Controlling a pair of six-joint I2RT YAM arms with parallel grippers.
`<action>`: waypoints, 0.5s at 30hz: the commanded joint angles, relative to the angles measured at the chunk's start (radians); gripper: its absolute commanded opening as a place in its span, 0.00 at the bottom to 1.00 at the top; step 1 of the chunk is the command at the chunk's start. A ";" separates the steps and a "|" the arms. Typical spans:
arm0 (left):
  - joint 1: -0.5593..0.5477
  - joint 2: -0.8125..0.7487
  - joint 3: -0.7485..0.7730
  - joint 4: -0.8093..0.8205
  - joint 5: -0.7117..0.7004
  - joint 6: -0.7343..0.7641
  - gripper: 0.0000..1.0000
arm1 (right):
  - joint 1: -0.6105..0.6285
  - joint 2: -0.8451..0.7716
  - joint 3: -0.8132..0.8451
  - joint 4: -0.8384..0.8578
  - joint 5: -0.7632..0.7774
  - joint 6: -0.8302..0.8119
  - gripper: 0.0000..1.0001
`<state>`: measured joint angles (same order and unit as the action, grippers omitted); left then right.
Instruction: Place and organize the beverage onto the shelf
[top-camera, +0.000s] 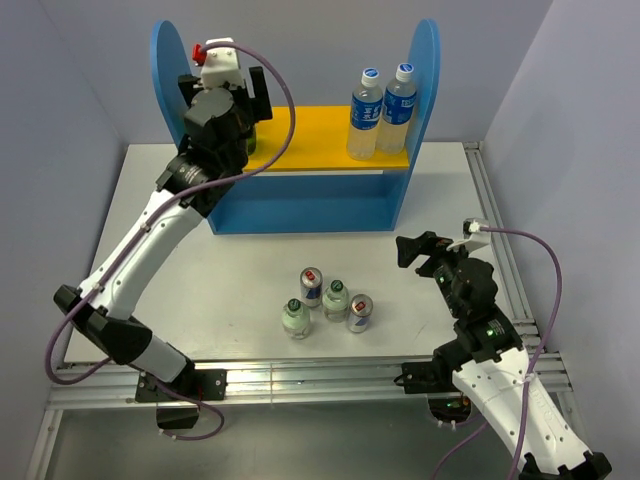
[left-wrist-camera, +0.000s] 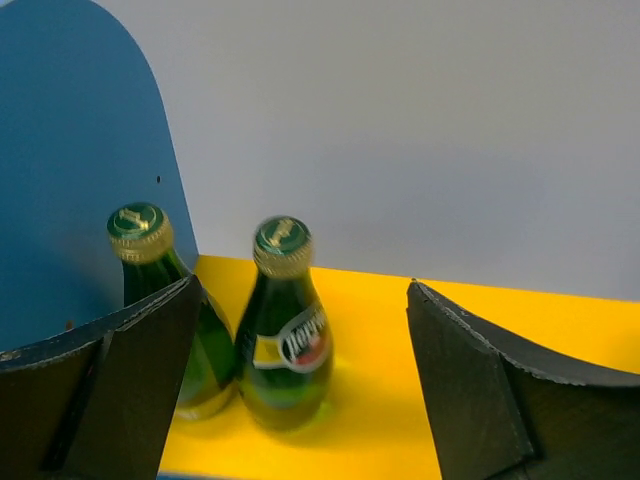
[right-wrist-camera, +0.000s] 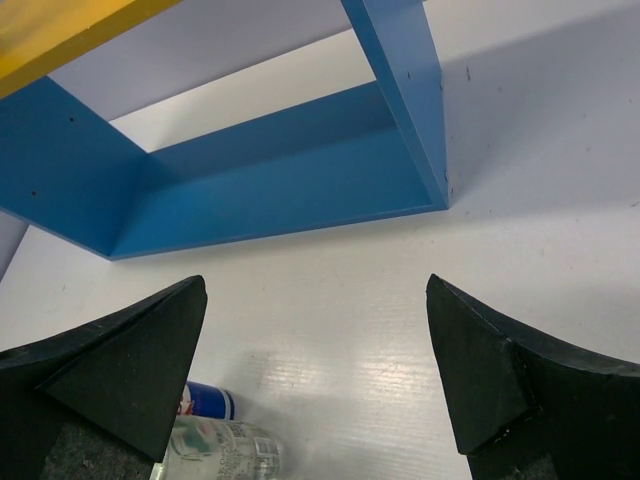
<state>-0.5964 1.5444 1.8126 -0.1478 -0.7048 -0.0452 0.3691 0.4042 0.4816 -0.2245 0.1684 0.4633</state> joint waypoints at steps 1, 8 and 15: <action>-0.101 -0.096 0.013 -0.028 -0.089 0.024 0.90 | 0.007 -0.015 -0.008 0.037 0.014 0.003 0.97; -0.474 -0.342 -0.374 -0.159 -0.346 -0.118 0.90 | 0.005 -0.028 -0.006 0.030 0.006 0.003 0.97; -0.782 -0.487 -0.682 -0.499 -0.395 -0.713 0.89 | 0.005 -0.028 -0.008 0.030 0.003 0.001 0.97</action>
<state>-1.2949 1.0763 1.1919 -0.4530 -1.0286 -0.4564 0.3691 0.3851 0.4812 -0.2253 0.1680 0.4633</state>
